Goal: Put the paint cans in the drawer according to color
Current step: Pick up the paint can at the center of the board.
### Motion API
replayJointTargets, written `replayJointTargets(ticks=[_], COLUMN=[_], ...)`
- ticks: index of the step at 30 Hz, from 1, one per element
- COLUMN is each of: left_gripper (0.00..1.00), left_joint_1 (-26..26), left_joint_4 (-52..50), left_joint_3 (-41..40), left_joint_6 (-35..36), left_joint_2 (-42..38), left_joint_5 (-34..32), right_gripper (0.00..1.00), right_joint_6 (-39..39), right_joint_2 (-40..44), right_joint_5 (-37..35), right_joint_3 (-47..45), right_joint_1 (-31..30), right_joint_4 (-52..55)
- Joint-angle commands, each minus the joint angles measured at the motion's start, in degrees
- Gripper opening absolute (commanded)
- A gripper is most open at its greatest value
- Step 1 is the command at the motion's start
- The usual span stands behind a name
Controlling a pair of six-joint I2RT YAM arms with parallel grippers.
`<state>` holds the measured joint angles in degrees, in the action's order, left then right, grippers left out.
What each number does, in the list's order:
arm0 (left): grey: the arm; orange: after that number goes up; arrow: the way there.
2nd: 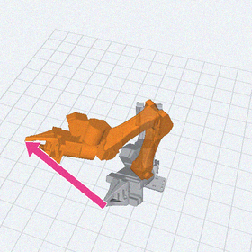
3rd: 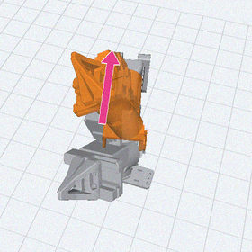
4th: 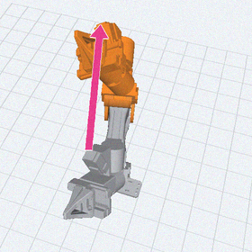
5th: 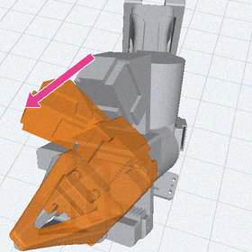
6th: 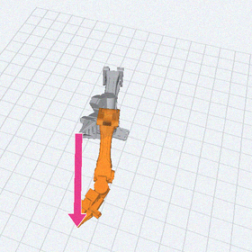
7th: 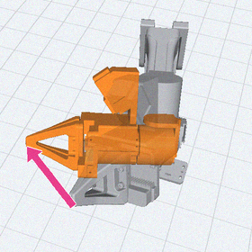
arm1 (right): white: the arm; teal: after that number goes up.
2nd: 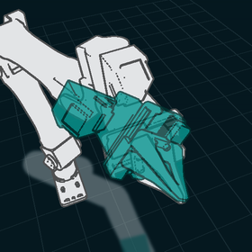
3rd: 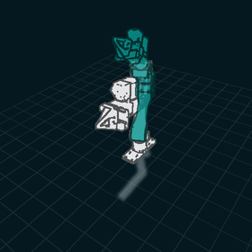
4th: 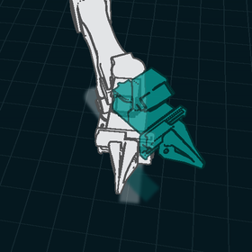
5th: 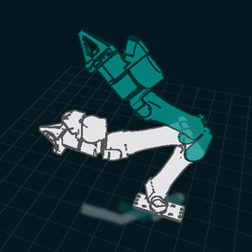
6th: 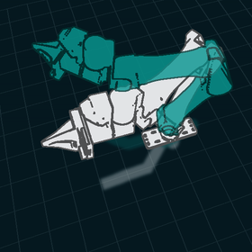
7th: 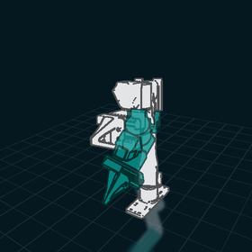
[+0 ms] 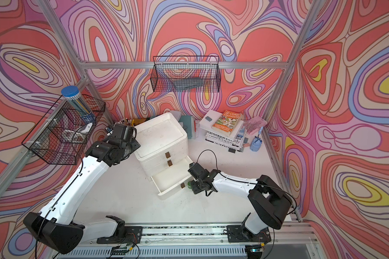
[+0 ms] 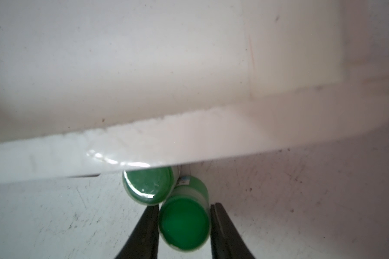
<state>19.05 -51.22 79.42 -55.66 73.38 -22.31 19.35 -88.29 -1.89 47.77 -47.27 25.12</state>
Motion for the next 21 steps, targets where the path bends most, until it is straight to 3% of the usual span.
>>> replayJointTargets(ticks=[1,14,21], left_gripper=[0.59,0.6,0.59], left_joint_1=[-0.02,-0.01,-0.05], left_joint_4=[-0.75,-1.17,-1.25], left_joint_3=[-0.31,-0.49,-0.93], left_joint_6=[0.47,-0.37,-1.03], left_joint_2=[-0.79,-0.66,-0.87], left_joint_5=[-1.29,-2.25,-2.37], right_gripper=[0.31,0.29,0.29], right_joint_6=[0.94,1.28,-1.89], right_joint_2=[-1.09,8.83,4.28], right_joint_5=[0.2,-1.3,-3.19], right_joint_3=[0.31,6.7,20.01], right_joint_1=[0.18,0.22,0.24], right_joint_4=[1.91,13.54,15.9])
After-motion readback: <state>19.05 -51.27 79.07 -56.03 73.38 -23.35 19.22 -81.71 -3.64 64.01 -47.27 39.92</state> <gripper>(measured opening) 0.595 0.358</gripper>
